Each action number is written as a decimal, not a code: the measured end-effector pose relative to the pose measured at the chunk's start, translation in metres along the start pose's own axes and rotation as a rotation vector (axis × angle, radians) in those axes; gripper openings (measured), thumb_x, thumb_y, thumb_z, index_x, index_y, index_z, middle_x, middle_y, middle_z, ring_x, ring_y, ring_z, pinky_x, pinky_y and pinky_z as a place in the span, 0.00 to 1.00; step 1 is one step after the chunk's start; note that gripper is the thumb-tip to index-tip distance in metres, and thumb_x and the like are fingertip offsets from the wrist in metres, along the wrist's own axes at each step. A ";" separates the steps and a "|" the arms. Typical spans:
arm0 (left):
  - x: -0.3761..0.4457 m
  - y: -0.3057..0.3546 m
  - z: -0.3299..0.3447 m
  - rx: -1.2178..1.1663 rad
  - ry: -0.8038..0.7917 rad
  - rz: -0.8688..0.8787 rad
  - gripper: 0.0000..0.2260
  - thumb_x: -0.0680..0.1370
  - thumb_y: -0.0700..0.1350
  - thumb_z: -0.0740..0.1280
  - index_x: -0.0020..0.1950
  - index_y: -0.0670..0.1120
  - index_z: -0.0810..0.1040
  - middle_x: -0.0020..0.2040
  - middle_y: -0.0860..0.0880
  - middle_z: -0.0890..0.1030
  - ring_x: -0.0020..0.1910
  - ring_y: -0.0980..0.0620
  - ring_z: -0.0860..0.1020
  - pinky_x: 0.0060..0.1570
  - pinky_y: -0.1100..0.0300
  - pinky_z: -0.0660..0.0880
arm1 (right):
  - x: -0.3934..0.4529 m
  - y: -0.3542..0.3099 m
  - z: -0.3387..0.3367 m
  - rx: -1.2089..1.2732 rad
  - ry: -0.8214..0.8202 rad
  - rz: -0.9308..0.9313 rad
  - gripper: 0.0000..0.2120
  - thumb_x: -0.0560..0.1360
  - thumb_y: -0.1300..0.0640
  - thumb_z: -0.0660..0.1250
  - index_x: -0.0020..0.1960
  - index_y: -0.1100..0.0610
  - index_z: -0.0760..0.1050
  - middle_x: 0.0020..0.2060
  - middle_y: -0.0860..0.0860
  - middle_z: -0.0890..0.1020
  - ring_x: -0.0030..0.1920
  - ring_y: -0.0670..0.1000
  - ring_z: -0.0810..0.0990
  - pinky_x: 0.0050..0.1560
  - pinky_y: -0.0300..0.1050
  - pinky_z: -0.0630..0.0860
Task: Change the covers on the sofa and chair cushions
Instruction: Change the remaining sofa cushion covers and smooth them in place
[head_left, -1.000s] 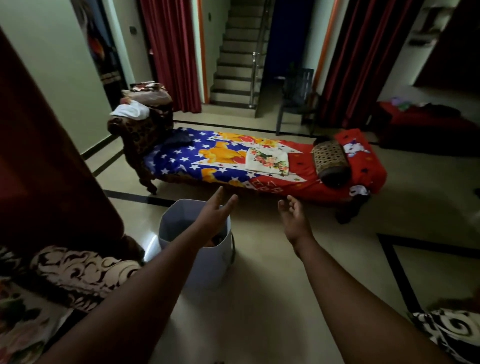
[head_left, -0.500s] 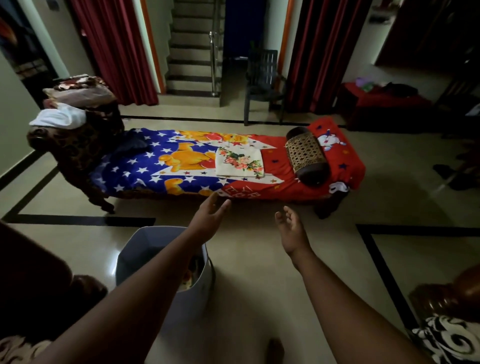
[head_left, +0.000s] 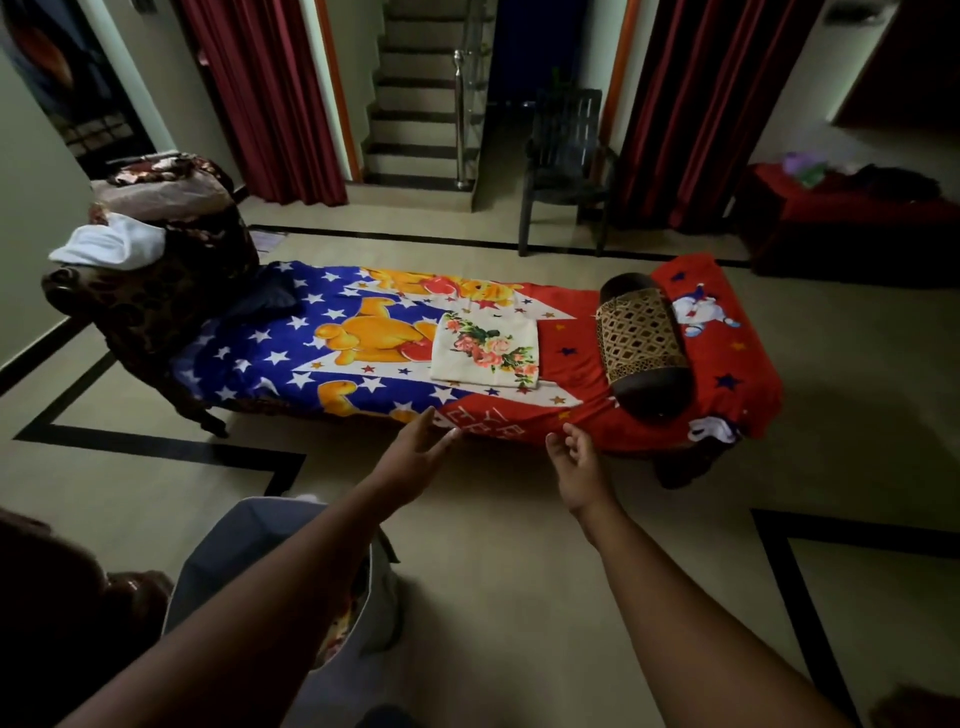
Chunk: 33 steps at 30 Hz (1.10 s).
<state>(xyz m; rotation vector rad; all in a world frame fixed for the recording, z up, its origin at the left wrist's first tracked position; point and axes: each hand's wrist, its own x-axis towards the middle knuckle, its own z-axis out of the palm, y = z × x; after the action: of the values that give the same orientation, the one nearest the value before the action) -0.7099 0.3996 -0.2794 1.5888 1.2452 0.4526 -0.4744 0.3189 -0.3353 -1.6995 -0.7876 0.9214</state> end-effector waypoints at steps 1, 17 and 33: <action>0.011 0.003 0.001 0.007 0.017 -0.007 0.35 0.79 0.62 0.66 0.82 0.53 0.57 0.79 0.47 0.65 0.75 0.46 0.67 0.70 0.42 0.71 | 0.013 -0.001 0.000 -0.006 -0.009 0.009 0.31 0.79 0.42 0.64 0.77 0.53 0.64 0.74 0.56 0.68 0.69 0.53 0.71 0.66 0.49 0.70; 0.300 0.010 -0.029 0.047 -0.026 -0.110 0.36 0.80 0.59 0.66 0.83 0.51 0.55 0.81 0.43 0.60 0.77 0.42 0.64 0.70 0.43 0.69 | 0.279 -0.049 0.049 -0.144 -0.032 0.082 0.26 0.79 0.47 0.67 0.74 0.51 0.65 0.74 0.58 0.68 0.71 0.57 0.70 0.69 0.54 0.71; 0.563 0.033 -0.022 0.250 -0.090 -0.127 0.37 0.80 0.63 0.64 0.83 0.49 0.54 0.81 0.45 0.60 0.78 0.47 0.62 0.73 0.52 0.64 | 0.569 -0.055 0.078 -0.102 -0.093 0.202 0.28 0.79 0.44 0.67 0.75 0.52 0.65 0.74 0.56 0.69 0.69 0.56 0.72 0.63 0.53 0.75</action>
<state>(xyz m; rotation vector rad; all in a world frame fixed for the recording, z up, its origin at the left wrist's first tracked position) -0.4887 0.9045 -0.3995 1.7048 1.3651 0.1470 -0.2636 0.8491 -0.4174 -1.8613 -0.7435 1.1219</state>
